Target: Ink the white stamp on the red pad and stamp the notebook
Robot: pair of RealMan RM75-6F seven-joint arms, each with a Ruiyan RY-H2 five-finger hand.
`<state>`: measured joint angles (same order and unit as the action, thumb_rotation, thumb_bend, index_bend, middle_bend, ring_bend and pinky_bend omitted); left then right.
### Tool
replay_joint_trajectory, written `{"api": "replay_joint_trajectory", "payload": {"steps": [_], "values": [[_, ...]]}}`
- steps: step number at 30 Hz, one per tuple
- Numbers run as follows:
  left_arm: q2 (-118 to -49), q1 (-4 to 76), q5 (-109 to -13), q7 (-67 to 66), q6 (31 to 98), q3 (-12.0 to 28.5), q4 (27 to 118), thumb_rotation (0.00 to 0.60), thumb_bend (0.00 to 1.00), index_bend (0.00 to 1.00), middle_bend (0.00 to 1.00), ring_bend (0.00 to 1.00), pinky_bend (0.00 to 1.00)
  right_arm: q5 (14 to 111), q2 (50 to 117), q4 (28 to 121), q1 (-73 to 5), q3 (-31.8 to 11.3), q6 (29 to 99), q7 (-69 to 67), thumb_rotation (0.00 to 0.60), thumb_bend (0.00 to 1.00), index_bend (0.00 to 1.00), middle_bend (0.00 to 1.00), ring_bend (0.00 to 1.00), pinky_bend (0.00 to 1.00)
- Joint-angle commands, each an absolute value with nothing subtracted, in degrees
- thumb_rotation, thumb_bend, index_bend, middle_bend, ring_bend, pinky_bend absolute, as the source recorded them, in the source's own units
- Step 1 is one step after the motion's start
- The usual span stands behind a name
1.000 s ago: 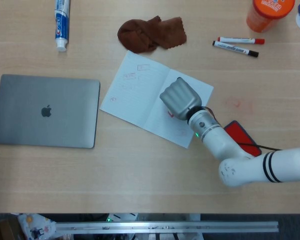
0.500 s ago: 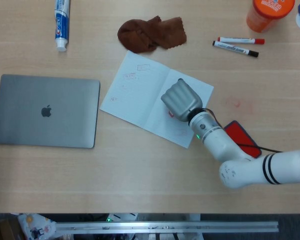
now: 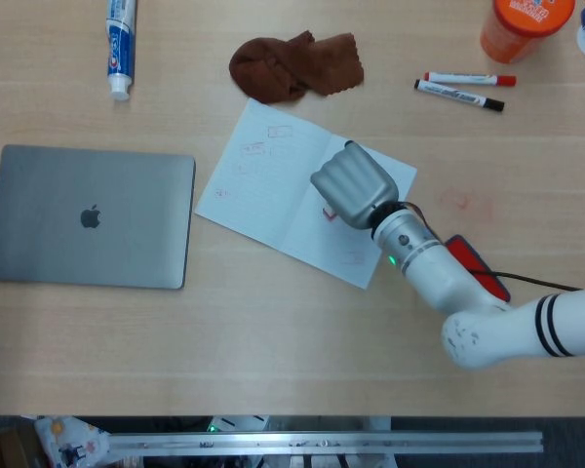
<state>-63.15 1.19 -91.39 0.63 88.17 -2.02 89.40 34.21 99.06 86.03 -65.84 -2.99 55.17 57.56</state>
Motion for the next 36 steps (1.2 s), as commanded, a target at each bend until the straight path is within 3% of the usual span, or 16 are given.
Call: {"api": "replay_joint_trajectory", "payload": {"steps": [1, 12, 32, 36], "values": [[-63.0, 1.2, -91.6, 0.4, 88.2, -2.1, 89.7, 0.600, 0.26, 0.00, 0.00, 0.00, 0.05, 35.1, 96.8, 89.6, -66.2, -3.6, 56.3, 58.0, 0.600, 0.49, 0.83, 0.69, 0.52, 0.44], [-63.0, 1.0, -91.6, 0.2, 88.2, -2.2, 89.9, 0.600, 0.26, 0.00, 0.00, 0.00, 0.05, 35.9, 98.1, 91.0, -67.1, -0.2, 55.8, 61.1, 0.600, 0.49, 0.83, 0.69, 0.52, 0.44], [-63.6, 0.6, -91.2, 1.6, 88.0, -2.4, 88.2, 0.600, 0.26, 0.00, 0.00, 0.00, 0.05, 38.4, 104.1, 83.2, -65.6, 2.5, 53.9, 60.3, 0.600, 0.49, 0.84, 0.70, 0.53, 0.44], [-63.7, 0.5, -91.2, 1.8, 88.0, -2.5, 87.9, 0.600, 0.26, 0.00, 0.00, 0.00, 0.05, 40.0, 105.7, 80.9, -65.0, 3.0, 53.8, 59.8, 0.600, 0.52, 0.86, 0.71, 0.54, 0.44]]}}
